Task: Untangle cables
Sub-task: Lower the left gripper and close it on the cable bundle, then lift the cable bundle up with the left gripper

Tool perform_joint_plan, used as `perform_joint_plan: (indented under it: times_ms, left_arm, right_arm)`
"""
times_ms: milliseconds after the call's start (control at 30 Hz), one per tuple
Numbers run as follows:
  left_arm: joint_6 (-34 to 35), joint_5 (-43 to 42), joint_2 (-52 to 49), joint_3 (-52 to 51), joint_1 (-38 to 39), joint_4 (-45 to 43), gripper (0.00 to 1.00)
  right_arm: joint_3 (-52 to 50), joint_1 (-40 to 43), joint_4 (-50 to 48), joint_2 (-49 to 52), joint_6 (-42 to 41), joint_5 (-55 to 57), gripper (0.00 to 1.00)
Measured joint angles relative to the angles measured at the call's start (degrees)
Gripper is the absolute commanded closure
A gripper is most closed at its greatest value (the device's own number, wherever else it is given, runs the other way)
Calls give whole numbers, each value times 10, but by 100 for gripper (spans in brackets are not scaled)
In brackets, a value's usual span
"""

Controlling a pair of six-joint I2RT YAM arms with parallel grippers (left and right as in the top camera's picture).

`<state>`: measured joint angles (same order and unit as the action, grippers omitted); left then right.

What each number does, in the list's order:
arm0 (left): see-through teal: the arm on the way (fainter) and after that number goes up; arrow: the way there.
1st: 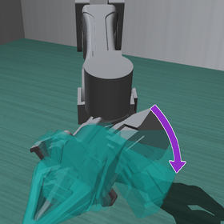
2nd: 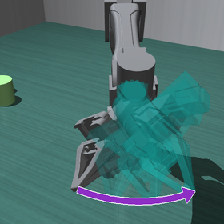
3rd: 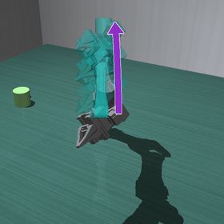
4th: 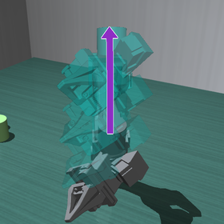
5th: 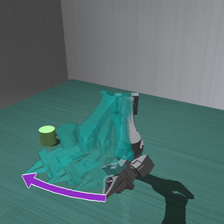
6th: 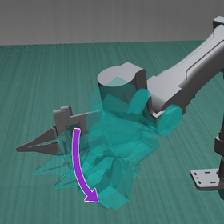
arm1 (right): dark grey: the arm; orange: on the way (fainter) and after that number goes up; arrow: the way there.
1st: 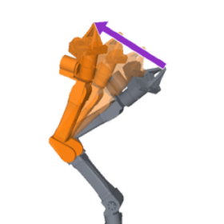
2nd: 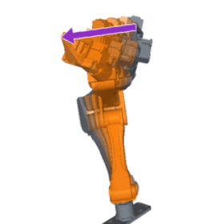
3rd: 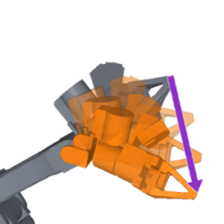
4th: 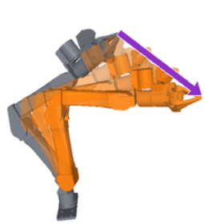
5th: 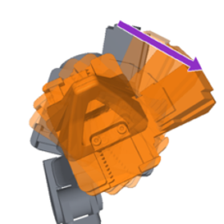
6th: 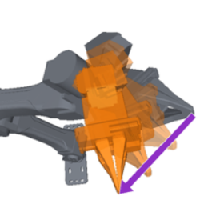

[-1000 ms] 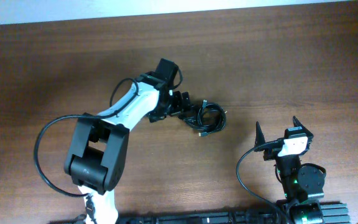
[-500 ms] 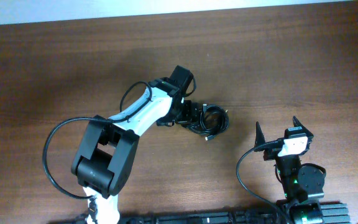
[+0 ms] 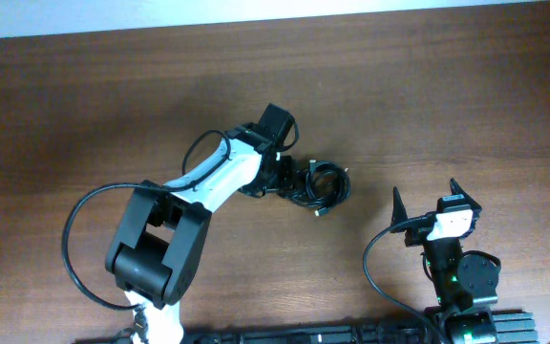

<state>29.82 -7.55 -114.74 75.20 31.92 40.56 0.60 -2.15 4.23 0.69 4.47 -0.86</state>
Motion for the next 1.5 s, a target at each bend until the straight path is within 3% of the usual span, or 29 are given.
perform_joint_plan:
  times_ms: [100, 167, 267, 333, 700, 933, 1200, 1500]
  left_arm:
    - [-9, -3, 0, -2, 0, 1, 42]
    - [-26, -8, 1, -2, 0, 0, 47]
    - [-44, -7, 1, -3, 0, 0, 75]
    - [-52, -5, 1, -6, 0, -4, 100]
    - [-99, -10, 4, -11, -1, -42, 100]
    - [-203, -7, 14, -9, -1, -43, 100]
    - [-350, 1, 172, -9, -1, -87, 100]
    - [-380, -83, 227, -6, -2, -162, 100]
  right_arm:
    - [0, 0, 0, 0, 0, 0, 1]
    - [0, 0, 0, 0, 0, 0, 1]
    - [0, 0, 0, 0, 0, 0, 1]
    - [0, 0, 0, 0, 0, 0, 1]
    - [0, 0, 0, 0, 0, 0, 1]
    - [0, 0, 0, 0, 0, 0, 1]
    - [0, 0, 0, 0, 0, 0, 1]
    - [0, 0, -6, 0, -1, -39, 1]
